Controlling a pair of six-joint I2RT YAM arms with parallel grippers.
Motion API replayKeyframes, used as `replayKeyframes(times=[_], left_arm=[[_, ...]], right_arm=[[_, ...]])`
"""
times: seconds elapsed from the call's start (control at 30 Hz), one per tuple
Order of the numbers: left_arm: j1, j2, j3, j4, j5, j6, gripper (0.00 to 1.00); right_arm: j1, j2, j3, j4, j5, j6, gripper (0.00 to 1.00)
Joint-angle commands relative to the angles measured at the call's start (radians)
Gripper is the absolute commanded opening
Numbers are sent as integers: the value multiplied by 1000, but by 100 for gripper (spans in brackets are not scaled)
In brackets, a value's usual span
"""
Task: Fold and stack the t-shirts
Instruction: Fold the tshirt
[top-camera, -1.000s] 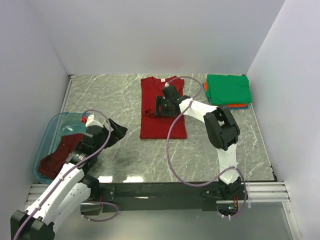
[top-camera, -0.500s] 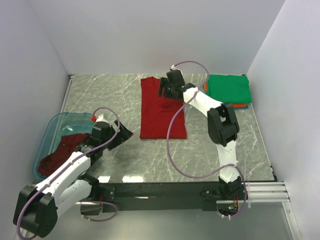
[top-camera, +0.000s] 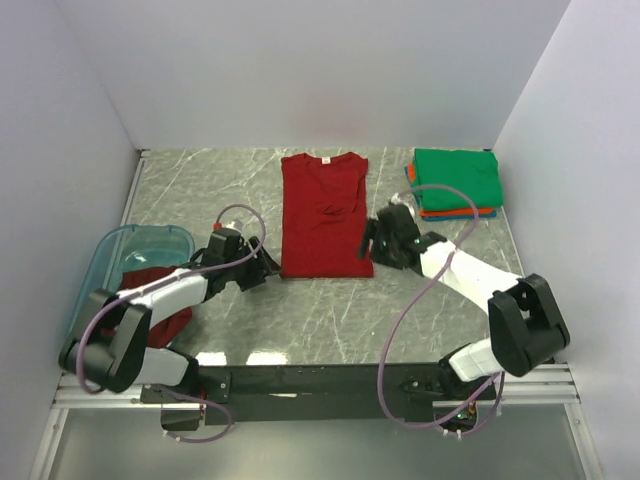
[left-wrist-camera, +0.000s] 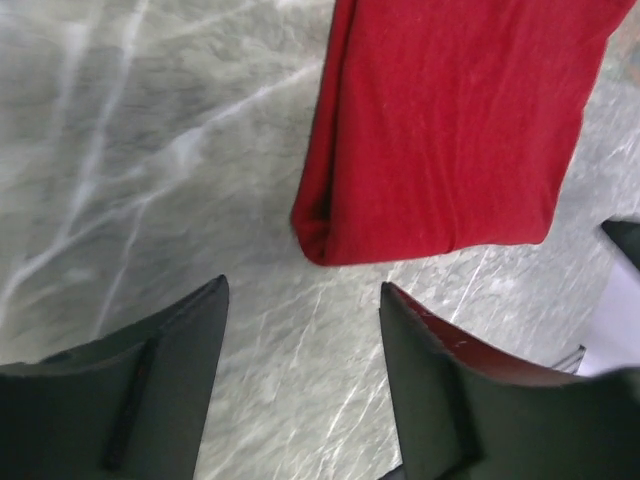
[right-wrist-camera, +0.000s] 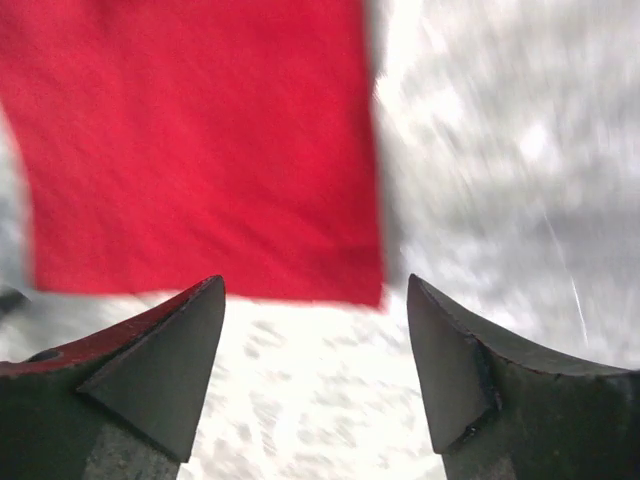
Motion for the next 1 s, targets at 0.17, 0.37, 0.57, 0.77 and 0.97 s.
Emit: replayKeyframes(times=[0.17, 0.37, 0.57, 0.77, 0.97], left_arm=[[-24, 151, 69, 106, 103, 32, 49], [-25, 233, 85, 116, 112, 36, 33], [-25, 285, 114, 117, 89, 44, 24], [-25, 343, 148, 119, 99, 55, 1], [-25, 291, 105, 152, 90, 56, 1]], right_arm=[[-16, -120, -200, 88, -35, 83, 77], [-19, -66, -209, 134, -85, 78, 71], [-39, 15, -182, 157, -96, 68, 62], [-51, 73, -163, 173, -144, 58, 38], [-51, 77, -155, 158, -193, 55, 12]])
